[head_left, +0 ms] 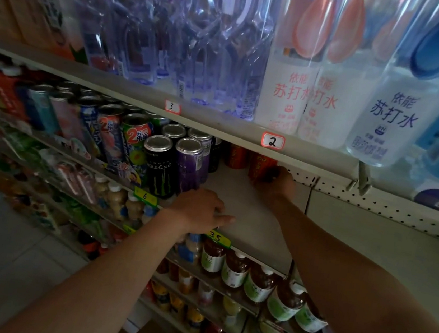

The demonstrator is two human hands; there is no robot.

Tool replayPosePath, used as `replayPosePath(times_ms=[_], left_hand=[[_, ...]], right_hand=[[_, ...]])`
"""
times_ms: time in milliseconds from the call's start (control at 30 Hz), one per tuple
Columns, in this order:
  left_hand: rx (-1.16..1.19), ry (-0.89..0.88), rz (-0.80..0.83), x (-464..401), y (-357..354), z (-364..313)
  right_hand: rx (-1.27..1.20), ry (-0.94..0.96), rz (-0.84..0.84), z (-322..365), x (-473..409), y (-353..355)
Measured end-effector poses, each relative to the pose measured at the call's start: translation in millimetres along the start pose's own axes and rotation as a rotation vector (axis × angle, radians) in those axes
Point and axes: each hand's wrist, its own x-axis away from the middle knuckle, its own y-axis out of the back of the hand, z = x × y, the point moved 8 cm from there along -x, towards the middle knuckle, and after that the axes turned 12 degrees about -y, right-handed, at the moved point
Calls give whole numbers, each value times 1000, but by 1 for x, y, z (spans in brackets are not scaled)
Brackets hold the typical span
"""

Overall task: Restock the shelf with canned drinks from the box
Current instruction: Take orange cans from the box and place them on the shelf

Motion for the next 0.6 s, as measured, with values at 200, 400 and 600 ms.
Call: replayPosePath(times_ms=[200, 400, 600], left_hand=[[-39, -14, 7, 1, -3, 0], [-21, -20, -10, 3, -6, 2], [217, -218, -665, 55, 46, -5]], right_hand=[[-36, -36, 22, 2, -9, -6], [-57, -47, 75, 10, -4, -6], [-107, 206, -180, 23, 71, 43]])
